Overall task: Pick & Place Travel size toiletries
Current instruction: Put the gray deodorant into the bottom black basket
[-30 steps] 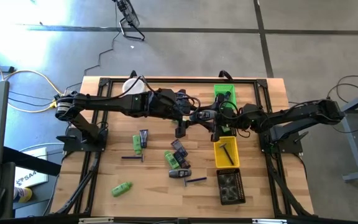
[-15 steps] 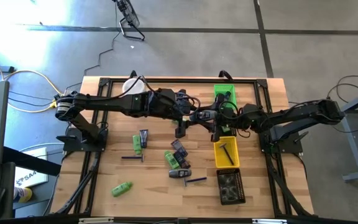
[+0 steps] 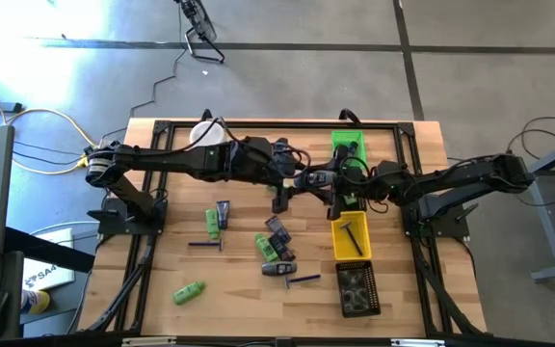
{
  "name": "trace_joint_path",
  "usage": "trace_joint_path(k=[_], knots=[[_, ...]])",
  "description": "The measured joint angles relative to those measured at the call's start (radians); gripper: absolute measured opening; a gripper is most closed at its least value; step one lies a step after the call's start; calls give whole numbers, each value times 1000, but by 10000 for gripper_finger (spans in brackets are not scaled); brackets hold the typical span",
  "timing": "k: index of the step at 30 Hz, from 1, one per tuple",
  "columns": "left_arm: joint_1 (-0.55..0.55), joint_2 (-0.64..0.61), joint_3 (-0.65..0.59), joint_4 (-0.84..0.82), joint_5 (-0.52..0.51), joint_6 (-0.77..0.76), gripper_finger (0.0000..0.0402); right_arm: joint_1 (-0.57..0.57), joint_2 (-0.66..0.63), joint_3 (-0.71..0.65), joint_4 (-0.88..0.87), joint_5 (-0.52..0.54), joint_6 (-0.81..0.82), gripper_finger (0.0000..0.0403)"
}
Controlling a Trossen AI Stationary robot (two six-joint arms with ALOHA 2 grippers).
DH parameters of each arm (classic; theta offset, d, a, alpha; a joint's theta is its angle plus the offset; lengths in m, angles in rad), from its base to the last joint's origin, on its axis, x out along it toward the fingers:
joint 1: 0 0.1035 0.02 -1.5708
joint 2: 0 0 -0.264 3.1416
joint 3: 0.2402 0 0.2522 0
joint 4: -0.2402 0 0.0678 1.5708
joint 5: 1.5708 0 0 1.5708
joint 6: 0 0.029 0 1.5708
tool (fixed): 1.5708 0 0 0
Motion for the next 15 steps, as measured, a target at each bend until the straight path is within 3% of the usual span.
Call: trace_joint_path(k=[8,15], knots=[[1,0,0,-4,-6,-19,352,1,0,0,-1,-6,0,208],[1,0,0,-6,-6,-20,369,1,0,0,-1,-4,0,199]])
